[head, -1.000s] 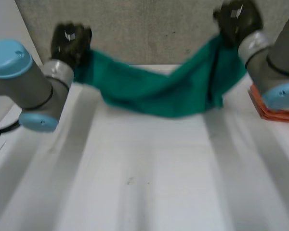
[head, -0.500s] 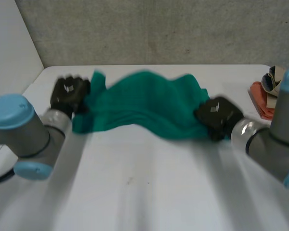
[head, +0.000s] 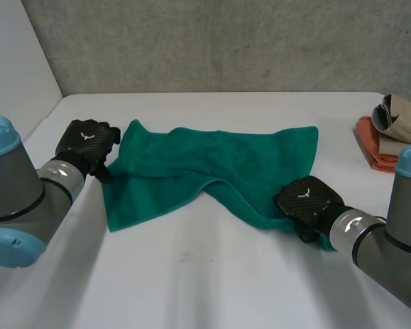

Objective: Fold the laundry.

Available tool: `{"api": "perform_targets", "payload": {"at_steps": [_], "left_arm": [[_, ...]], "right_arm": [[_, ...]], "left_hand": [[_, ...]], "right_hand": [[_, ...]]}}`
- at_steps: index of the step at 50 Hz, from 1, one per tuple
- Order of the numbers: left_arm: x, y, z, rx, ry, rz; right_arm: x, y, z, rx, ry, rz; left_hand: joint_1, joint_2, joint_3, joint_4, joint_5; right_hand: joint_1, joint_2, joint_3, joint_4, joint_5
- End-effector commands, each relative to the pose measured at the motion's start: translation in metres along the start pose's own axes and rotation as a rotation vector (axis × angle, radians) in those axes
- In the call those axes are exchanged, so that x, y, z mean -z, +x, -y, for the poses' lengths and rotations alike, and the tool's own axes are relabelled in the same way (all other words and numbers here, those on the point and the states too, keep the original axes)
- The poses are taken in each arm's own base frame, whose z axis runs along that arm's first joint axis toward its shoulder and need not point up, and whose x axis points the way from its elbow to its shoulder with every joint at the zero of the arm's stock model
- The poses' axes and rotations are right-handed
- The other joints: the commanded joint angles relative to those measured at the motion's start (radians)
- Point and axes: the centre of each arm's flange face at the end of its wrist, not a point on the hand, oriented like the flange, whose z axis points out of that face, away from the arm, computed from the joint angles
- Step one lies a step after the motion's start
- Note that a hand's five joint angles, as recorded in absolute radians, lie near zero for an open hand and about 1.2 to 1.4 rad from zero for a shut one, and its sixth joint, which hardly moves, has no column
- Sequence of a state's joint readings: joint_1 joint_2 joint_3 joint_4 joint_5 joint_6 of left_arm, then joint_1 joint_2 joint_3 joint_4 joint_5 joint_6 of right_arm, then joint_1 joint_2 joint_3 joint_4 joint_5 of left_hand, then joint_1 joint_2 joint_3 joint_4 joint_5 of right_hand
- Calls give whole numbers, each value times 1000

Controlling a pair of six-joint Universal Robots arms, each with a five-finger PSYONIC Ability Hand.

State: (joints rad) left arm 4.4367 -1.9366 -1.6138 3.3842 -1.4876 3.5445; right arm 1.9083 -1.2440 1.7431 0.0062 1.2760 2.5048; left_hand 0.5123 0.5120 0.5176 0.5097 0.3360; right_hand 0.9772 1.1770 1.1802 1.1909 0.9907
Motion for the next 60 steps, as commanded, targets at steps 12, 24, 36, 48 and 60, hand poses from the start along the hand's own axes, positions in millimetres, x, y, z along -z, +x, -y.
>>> {"api": "perform_targets", "payload": {"at_steps": [12,24,36,48,60], "left_arm": [[29,49,-38,62,-202,-179],[28,56,-54,39,-144,-129],[13,54,-68,40,-161,-106],[9,54,-74,-6,-175,-106],[-4,49,-80,-31,-176,-92]], "right_arm": [[0,3,-1,2,16,-22],[0,3,-6,-3,7,-22],[0,-1,-9,-4,1,-16],[-1,-1,-10,-2,6,-19],[0,-2,-11,-2,3,-18]], "left_hand": [[118,118,113,121,120],[109,110,104,112,111],[124,124,119,126,126],[118,118,113,121,120],[144,145,139,147,146]], "right_hand": [[419,219,216,205,231],[419,219,216,205,231],[419,219,216,205,231],[419,219,216,205,231],[419,219,216,205,231]]}}
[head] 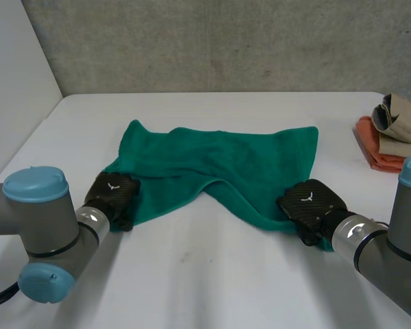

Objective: Fold the laundry.

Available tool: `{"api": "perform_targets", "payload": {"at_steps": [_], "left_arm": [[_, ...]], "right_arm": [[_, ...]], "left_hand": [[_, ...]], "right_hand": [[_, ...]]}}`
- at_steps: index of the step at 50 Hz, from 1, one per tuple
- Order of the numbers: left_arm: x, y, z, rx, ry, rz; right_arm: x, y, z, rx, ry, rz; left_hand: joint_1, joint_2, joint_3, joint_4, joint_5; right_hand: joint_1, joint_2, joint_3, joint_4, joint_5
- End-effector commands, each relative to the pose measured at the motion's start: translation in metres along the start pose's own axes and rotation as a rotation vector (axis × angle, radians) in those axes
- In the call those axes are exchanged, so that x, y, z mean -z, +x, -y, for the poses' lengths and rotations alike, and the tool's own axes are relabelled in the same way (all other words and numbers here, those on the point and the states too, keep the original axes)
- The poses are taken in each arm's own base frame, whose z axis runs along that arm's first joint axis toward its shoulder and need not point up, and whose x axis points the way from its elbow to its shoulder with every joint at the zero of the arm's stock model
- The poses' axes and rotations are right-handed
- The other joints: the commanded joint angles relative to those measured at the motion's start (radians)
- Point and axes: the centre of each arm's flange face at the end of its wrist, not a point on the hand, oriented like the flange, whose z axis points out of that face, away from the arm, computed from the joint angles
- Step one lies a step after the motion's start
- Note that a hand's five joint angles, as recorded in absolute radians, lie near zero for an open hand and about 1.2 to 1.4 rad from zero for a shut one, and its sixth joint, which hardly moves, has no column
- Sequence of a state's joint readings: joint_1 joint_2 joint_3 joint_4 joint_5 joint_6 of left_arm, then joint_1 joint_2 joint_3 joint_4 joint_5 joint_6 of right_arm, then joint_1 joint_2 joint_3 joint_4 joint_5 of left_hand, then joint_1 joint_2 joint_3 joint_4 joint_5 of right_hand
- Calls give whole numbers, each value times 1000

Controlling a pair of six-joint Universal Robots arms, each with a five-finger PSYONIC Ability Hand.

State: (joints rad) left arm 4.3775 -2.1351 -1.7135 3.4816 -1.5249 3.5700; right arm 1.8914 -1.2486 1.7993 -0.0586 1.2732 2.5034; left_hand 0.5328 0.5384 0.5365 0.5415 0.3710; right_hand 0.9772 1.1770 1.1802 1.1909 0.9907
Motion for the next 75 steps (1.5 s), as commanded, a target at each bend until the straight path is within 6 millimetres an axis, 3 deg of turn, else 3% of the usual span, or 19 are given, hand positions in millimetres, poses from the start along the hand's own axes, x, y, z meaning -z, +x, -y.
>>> {"api": "perform_targets", "payload": {"at_steps": [1,25,29,34,36,40,45,49,54,56,57,58,64,75], "left_arm": [[-9,-4,-1,-3,3,10],[-28,-10,10,-11,69,39],[-31,-9,7,-35,63,37],[-30,-6,8,-74,66,26],[-29,-7,9,-80,63,32],[-18,-10,20,-84,75,50],[28,-25,54,-85,125,86],[52,-34,72,-79,168,110],[55,-35,66,-77,156,91],[52,-32,62,-77,152,65],[45,-26,53,-79,127,27],[41,-23,46,-78,103,13],[26,-11,15,-55,7,-45],[6,-8,2,-65,26,-25]], "right_arm": [[0,-1,-1,0,-3,2],[1,-2,-3,-3,-8,4],[1,-3,-3,-3,-9,5],[1,-2,-3,-3,-8,4],[1,0,-2,-2,-7,-4],[0,5,2,3,-4,-21],[7,16,15,6,8,-46],[21,26,25,-5,4,-51],[22,24,22,-25,-9,-41],[20,20,19,-28,-16,-28],[19,19,17,-30,-21,-25],[17,18,15,-32,-28,-19],[10,13,2,-43,-66,1],[8,12,-1,-44,-64,-2]], "left_hand": [[130,124,126,121,117],[271,265,267,262,258],[420,414,416,411,407],[863,857,859,854,850],[864,858,860,855,851],[864,858,860,855,851],[864,858,860,855,851],[864,858,860,855,851],[864,858,860,855,851],[505,499,501,496,492],[76,70,72,67,63],[-33,-39,-37,-42,-46],[-134,-140,-138,-143,-147],[-105,-111,-109,-114,-118]], "right_hand": [[419,219,216,205,231],[419,219,216,205,231],[419,219,216,205,231],[419,219,216,205,231],[419,219,216,205,231],[419,219,216,205,231],[419,219,216,205,231],[419,219,216,205,231],[419,219,216,205,231],[419,219,216,205,231],[419,219,216,205,231],[419,219,216,205,231],[419,219,216,205,231],[419,219,216,205,231]]}}
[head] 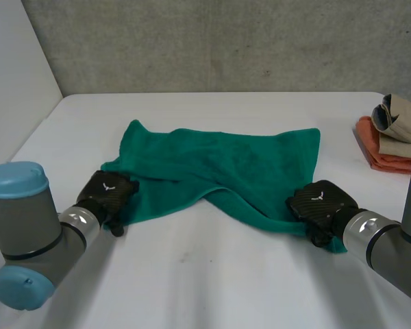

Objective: Fold the laundry.

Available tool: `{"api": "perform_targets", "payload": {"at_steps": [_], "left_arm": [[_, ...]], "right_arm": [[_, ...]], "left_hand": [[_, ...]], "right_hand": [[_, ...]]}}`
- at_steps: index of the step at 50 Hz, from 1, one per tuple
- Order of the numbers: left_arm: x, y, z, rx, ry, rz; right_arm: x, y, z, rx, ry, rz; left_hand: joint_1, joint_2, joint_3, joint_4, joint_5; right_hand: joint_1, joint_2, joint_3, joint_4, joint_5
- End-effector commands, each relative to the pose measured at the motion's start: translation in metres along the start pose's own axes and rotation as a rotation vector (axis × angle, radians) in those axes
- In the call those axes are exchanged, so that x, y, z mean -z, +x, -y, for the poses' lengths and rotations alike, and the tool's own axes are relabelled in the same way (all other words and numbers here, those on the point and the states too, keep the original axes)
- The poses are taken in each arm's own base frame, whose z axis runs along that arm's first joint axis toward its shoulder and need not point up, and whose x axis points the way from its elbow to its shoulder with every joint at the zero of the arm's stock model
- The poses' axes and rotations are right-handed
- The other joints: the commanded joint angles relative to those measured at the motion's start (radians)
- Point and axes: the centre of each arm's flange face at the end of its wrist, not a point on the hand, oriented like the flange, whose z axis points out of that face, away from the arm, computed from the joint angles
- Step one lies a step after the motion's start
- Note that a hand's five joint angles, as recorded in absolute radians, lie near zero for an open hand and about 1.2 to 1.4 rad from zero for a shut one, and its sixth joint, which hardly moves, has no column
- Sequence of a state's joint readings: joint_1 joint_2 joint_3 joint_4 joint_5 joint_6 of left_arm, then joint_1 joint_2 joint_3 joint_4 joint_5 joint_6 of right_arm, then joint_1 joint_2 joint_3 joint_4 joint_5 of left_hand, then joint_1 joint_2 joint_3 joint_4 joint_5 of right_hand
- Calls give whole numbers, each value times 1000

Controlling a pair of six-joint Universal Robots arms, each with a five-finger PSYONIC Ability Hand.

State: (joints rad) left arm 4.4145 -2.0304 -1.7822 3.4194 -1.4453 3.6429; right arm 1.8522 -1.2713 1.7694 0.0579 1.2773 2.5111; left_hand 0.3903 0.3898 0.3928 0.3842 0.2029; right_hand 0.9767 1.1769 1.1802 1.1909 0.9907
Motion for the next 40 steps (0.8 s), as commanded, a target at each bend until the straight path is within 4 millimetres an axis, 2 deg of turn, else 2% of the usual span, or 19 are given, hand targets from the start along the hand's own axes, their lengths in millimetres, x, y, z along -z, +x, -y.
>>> {"api": "perform_targets", "payload": {"at_steps": [1,14,27,40], "left_arm": [[-17,-1,-6,-8,27,31],[-28,-5,-6,-12,49,44],[-41,-3,-13,-10,31,43],[-46,-8,-5,-17,79,70]], "right_arm": [[0,-1,-1,2,4,-3],[-2,-3,-4,11,6,-3],[-2,-3,-5,13,6,-7],[-2,-4,-5,11,5,-6]], "left_hand": [[40,41,38,47,53],[76,76,73,82,89],[105,106,103,111,118],[243,243,240,249,256]], "right_hand": [[420,219,216,205,231],[420,219,216,205,231],[420,219,216,205,231],[420,219,216,205,231]]}}
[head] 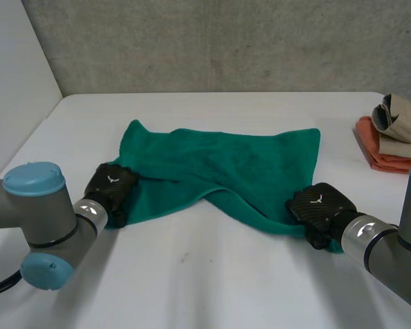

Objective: Fold the laundry.

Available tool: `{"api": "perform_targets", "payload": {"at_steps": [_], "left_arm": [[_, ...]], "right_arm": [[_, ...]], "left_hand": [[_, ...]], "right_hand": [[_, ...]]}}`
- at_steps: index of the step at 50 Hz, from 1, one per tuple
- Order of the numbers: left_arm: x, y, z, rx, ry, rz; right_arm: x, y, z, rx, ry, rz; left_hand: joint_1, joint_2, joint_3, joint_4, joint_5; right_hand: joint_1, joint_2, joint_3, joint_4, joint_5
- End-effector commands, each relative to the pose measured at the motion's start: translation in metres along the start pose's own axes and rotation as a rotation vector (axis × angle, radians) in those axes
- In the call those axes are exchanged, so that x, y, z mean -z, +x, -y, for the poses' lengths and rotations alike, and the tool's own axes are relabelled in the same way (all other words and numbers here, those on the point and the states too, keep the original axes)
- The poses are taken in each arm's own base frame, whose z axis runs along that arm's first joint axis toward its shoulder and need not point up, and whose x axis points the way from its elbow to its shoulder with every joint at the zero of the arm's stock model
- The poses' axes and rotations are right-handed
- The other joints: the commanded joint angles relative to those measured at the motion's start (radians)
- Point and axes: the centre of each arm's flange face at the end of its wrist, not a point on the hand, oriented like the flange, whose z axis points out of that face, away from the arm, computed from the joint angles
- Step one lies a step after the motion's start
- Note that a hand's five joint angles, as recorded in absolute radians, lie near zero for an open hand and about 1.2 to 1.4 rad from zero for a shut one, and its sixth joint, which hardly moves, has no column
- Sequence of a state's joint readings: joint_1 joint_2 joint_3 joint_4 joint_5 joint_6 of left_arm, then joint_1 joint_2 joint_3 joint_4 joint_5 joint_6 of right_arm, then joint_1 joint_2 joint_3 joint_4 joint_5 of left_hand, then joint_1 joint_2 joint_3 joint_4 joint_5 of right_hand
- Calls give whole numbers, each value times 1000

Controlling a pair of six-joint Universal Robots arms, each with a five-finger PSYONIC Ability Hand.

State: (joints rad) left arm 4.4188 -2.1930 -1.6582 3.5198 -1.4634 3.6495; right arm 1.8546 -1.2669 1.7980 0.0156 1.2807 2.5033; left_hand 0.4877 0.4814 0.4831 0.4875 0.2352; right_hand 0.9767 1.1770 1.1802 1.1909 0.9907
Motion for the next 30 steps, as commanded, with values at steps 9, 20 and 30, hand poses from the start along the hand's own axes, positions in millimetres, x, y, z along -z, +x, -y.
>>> {"api": "perform_targets", "payload": {"at_steps": [9,20,30], "left_arm": [[-11,-7,11,-9,73,38],[-12,-3,5,-7,60,22],[-1,-8,16,-9,69,39]], "right_arm": [[0,-1,-1,-1,-2,1],[0,-1,-1,1,-2,1],[0,1,-1,-1,-2,-5]], "left_hand": [[169,175,174,169,247],[564,570,568,564,642],[909,915,913,909,987]], "right_hand": [[420,219,216,205,231],[420,219,216,205,231],[420,219,216,205,231]]}}
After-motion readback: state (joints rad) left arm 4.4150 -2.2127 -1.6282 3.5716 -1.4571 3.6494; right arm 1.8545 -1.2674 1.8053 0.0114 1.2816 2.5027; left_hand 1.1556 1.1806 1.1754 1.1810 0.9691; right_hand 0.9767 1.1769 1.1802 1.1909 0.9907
